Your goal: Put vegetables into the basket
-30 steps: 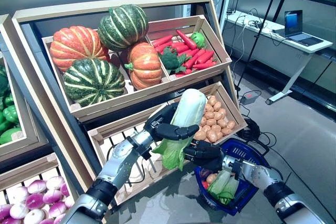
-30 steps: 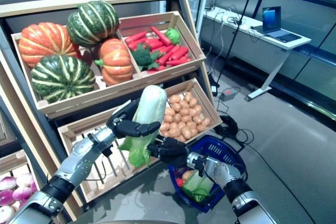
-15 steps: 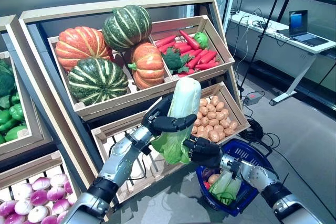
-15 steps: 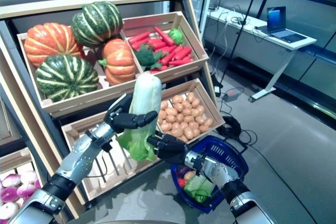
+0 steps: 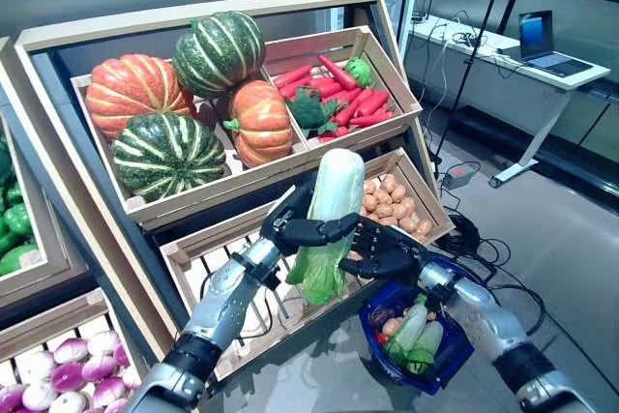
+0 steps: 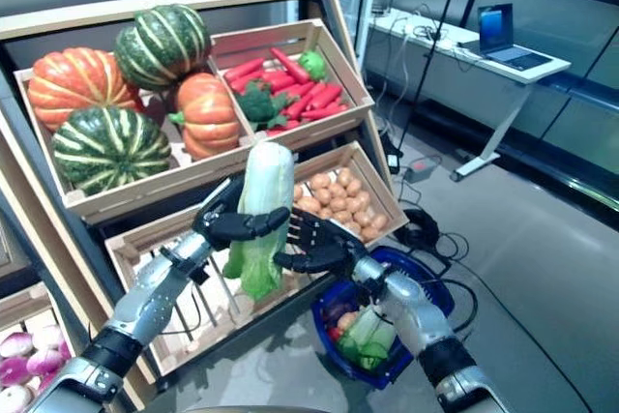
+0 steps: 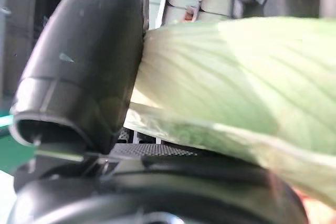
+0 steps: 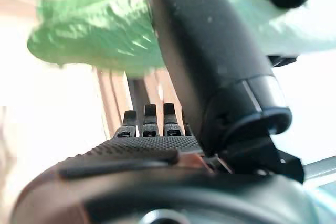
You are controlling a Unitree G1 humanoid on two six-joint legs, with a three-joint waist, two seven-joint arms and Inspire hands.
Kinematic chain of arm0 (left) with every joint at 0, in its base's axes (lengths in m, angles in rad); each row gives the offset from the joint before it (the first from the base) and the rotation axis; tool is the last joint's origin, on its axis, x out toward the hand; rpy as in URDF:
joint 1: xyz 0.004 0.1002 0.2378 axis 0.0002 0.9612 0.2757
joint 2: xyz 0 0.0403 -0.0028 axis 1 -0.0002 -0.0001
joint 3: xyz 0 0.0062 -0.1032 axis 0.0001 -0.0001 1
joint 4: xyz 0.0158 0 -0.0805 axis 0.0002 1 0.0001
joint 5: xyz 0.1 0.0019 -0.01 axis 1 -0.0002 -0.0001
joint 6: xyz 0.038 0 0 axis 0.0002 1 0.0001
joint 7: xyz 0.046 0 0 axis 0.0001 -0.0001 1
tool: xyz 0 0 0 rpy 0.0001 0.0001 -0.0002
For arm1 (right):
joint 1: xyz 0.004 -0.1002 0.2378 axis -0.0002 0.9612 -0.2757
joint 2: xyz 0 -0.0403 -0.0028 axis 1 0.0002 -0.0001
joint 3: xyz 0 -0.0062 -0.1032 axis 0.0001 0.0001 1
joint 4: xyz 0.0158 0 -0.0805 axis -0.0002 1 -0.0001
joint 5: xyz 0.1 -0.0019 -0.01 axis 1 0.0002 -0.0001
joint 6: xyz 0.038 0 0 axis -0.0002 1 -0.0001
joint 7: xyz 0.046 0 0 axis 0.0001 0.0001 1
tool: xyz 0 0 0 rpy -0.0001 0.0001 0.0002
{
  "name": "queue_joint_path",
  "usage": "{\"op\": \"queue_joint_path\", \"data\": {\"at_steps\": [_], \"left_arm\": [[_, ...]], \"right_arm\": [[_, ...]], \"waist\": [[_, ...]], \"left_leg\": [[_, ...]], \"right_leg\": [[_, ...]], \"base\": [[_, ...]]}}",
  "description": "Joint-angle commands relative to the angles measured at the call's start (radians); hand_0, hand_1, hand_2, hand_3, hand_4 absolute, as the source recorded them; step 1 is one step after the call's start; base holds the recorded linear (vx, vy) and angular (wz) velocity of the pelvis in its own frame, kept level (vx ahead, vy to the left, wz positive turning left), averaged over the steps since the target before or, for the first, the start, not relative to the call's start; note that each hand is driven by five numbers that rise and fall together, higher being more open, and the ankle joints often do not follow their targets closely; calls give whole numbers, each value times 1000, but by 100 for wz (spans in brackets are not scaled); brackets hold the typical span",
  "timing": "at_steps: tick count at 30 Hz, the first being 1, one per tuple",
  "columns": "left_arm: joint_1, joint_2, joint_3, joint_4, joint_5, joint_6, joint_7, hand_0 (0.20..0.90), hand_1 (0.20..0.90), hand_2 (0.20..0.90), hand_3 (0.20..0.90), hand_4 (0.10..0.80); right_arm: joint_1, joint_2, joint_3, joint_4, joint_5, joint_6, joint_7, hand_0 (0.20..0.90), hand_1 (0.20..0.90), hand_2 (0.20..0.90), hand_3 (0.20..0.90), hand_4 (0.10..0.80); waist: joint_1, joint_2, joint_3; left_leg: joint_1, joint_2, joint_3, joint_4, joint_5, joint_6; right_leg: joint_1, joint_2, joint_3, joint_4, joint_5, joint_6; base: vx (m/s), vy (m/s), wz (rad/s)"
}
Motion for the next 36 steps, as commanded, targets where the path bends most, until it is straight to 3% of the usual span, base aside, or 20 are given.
{"op": "queue_joint_path", "data": {"at_steps": [1,6,10,28,36], "left_arm": [[-93,-91,-24,-128,-32,-131,-25,300,300,300,300,400],[-96,-122,9,-120,-43,-165,-8,300,300,300,300,400],[-89,-131,27,-136,-23,-162,-14,300,300,300,300,400],[-94,-66,89,-136,20,-154,-53,300,300,300,300,400],[-100,-27,129,-102,16,-152,-57,300,300,300,300,400]], "right_arm": [[-84,37,-109,-54,-196,-131,-305,900,900,900,900,800],[-17,79,-86,-76,-226,-125,-333,900,900,900,900,800],[32,102,-65,-59,-223,-129,-289,900,900,900,900,800],[127,70,-144,-62,-110,-73,-154,900,900,900,900,800],[164,3,-245,-100,-13,2,-47,900,900,900,900,800]], "waist": [[-17,-41,17],[-29,-38,29],[-33,-37,34],[-62,-45,37],[-84,-56,35]], "left_leg": [[-19,4,35,2,-11,14],[-15,7,46,2,-11,14],[-12,10,49,2,-12,10],[-10,20,69,2,-9,0],[-9,23,82,2,-7,-1]], "right_leg": [[48,-41,29,2,-4,-5],[49,-40,36,2,-5,-5],[52,-41,36,2,-10,-4],[49,-35,49,2,-13,4],[45,-33,57,2,-11,7]], "base": [[-24,14,-25],[-15,16,-13],[-14,16,-10],[-1,0,0],[-1,-12,-5]]}}
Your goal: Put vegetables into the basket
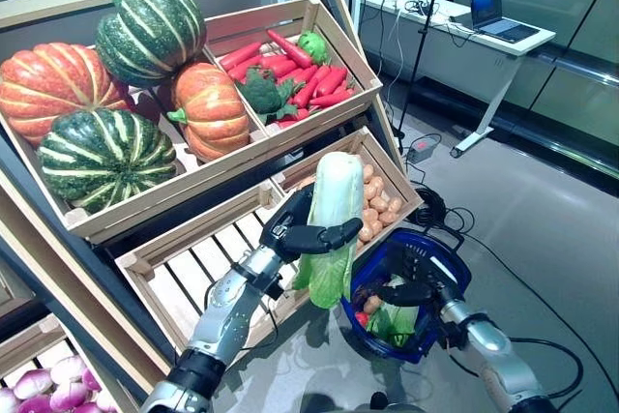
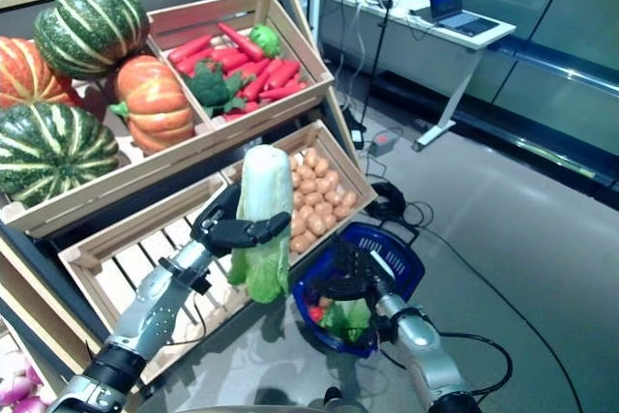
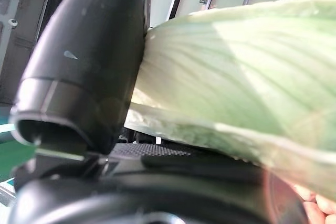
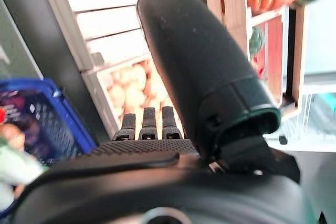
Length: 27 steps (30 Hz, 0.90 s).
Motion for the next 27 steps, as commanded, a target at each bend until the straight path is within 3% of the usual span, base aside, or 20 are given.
{"op": "queue_joint_path", "data": {"at_steps": [1,9,27], "left_arm": [[-151,9,65,-11,-33,-128,-38,300,300,300,300,400],[-144,-28,42,-31,-34,-125,-39,300,300,300,300,400],[-142,-66,-57,-54,-43,-105,-59,300,300,300,300,400]], "right_arm": [[-47,-25,-65,-109,134,-34,112,900,900,900,900,800],[-50,18,-31,-133,142,-42,137,900,900,900,900,800],[-162,97,137,-117,250,29,129,900,900,900,900,800]], "waist": [[-13,-30,-33],[-12,-27,-36],[35,-20,-39]], "left_leg": [[-19,23,10,2,-3,-7],[-19,26,10,2,-4,-7],[-18,20,-22,2,-4,-7]], "right_leg": [[71,-35,-7,6,-24,3],[68,-36,-2,6,-25,2],[81,-42,-21,6,-29,-3]], "base": [[1,-15,-10],[-2,-4,-2],[0,0,0]]}}
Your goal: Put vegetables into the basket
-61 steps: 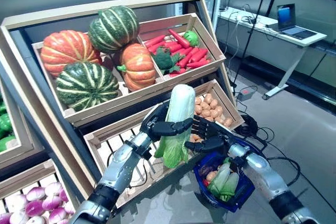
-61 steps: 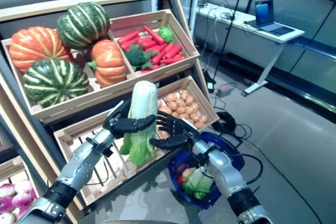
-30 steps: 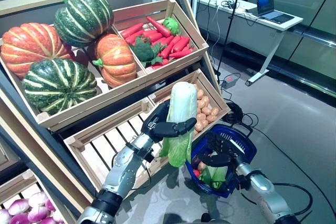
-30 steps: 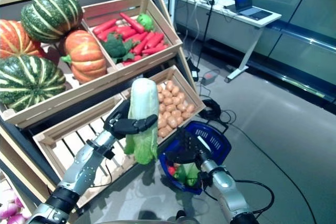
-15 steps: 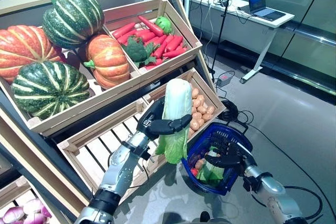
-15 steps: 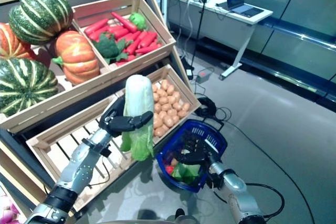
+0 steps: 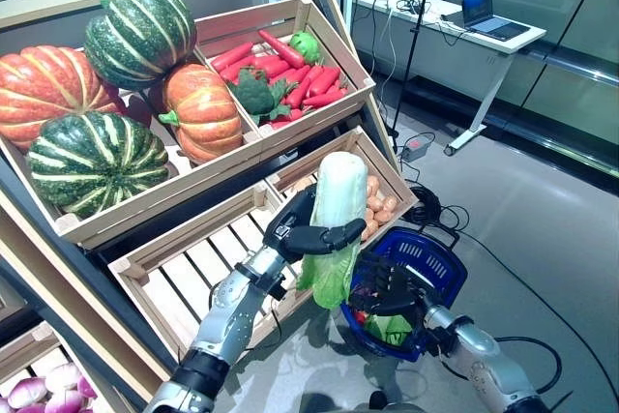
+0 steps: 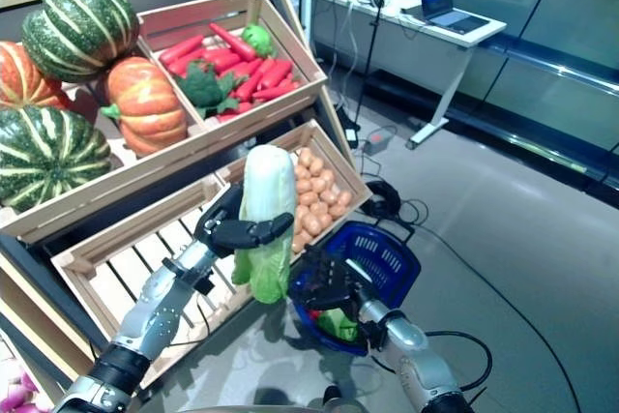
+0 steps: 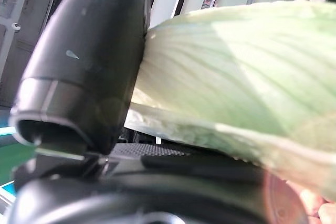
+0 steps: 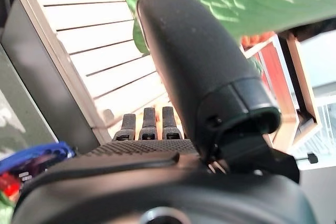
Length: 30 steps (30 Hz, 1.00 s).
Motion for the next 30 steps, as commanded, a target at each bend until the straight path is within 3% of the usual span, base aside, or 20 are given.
{"op": "queue_joint_path", "data": {"at_steps": [1,14,24,30], "left_arm": [[-140,-35,-20,-56,-48,-103,-48,300,300,300,300,400],[-160,-63,-122,-15,-55,-83,-44,300,300,300,300,400],[-146,-72,-165,61,-105,-27,-115,300,300,300,300,400],[-133,-53,-132,90,-77,-35,-114,300,300,300,300,400]], "right_arm": [[-159,70,2,-72,146,-43,32,900,900,900,900,800],[-298,176,66,-33,331,34,42,900,900,900,900,800],[-383,212,38,-55,580,159,265,900,900,900,900,800],[-394,155,3,-67,503,147,321,900,900,900,900,800]], "waist": [[16,-20,-40],[47,-21,-57],[60,-23,-70],[62,-26,-75]], "left_leg": [[-25,18,-24,2,-2,-5],[-27,17,-37,2,0,-8],[-30,17,-41,2,-2,-6],[-33,19,-36,2,-4,-7]], "right_leg": [[79,-44,-27,6,-31,-2],[87,-45,-43,6,-34,-6],[85,-44,-52,6,-34,-6],[80,-46,-55,6,-34,-4]], "base": [[0,0,0],[10,-4,2],[6,-6,3],[6,0,0]]}}
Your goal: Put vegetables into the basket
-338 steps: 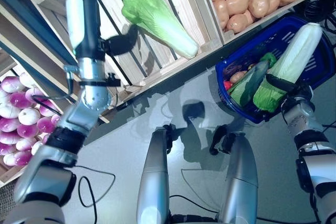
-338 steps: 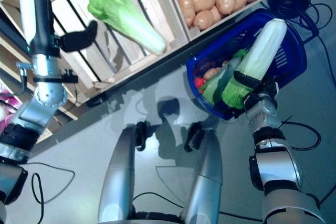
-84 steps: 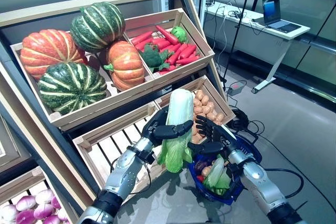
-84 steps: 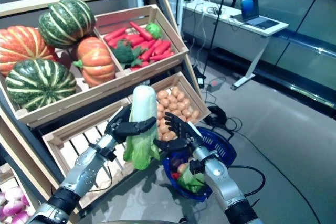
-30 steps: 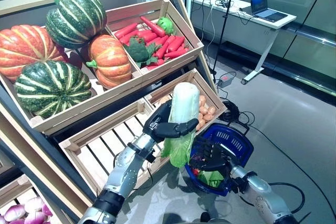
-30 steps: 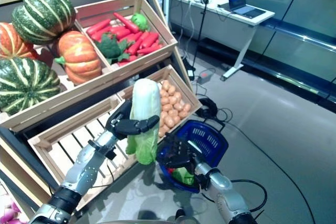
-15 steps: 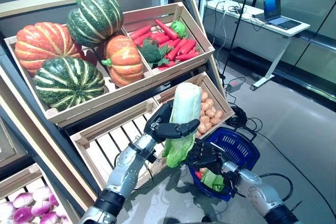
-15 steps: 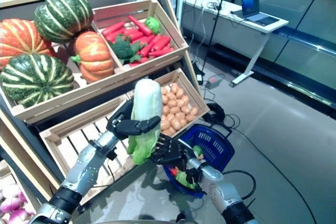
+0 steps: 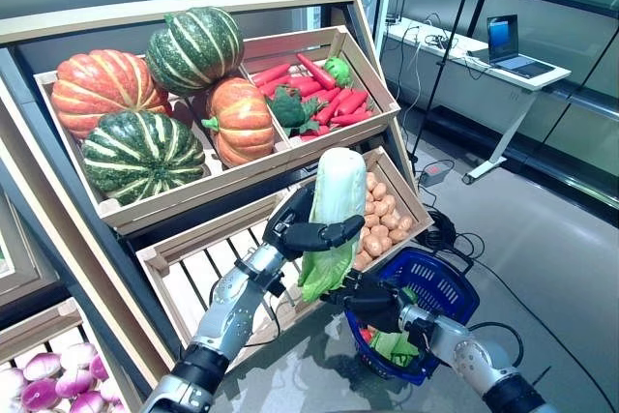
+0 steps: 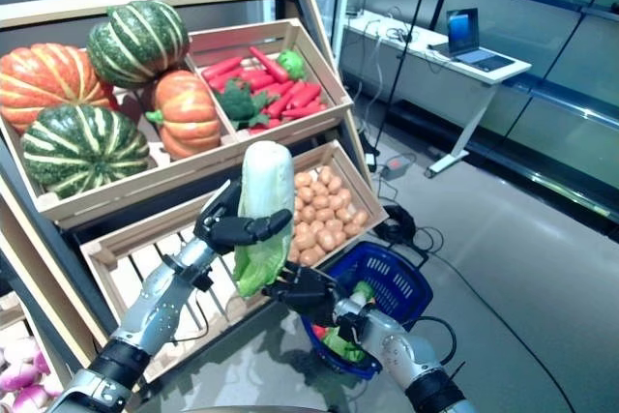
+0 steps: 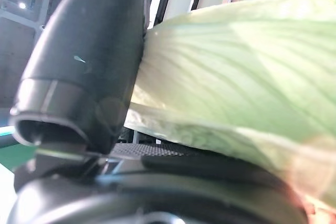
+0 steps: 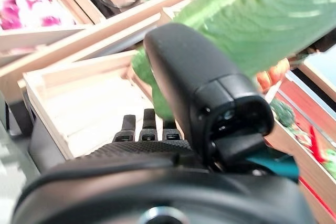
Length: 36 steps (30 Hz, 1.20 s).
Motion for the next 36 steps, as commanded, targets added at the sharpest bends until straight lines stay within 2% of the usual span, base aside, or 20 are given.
{"op": "queue_joint_path", "data": {"at_steps": [1,8,17,24,32,36], "left_arm": [[-95,-57,-111,49,-15,-17,-79,300,300,300,300,400],[-87,-21,-70,90,16,-8,-102,300,300,300,300,400],[-69,-36,-67,152,27,-2,-133,300,300,300,300,400],[-71,-36,-41,231,49,-5,-155,300,300,300,300,400],[-74,-41,-31,276,60,-13,-155,300,300,300,300,400],[-78,-41,-27,295,63,-18,-162,300,300,300,300,400]], "right_arm": [[-281,130,-95,-121,114,-118,216,900,900,900,900,800],[-293,48,-137,-228,166,-118,353,900,900,900,900,800],[-335,17,-188,-275,126,-221,366,900,900,900,900,800],[-386,-31,-234,-270,215,-194,454,900,900,900,900,800],[-405,-25,-258,-251,294,-161,525,900,900,900,900,800],[-415,-15,-267,-248,325,-159,513,900,900,900,900,800]], "waist": [[-2,-12,-9],[-10,-14,-3],[-17,-12,-5],[-17,-22,0],[-13,-24,-6],[-11,-24,-5]], "left_leg": [[-39,18,-6,2,-7,-4],[-37,18,-7,2,-9,-3],[-35,18,2,2,-16,-1],[-32,19,8,2,-19,-1],[-29,21,5,2,-22,-3],[-27,21,2,2,-21,-4]], "right_leg": [[57,-46,-29,3,-32,-1],[54,-43,-24,3,-28,-1],[50,-45,-15,3,-30,1],[51,-45,-11,3,-30,1],[57,-44,-14,3,-33,-1],[59,-43,-13,3,-33,-2]], "base": [[0,0,0],[0,0,0],[0,0,0],[0,0,0],[0,0,0],[0,0,0]]}}
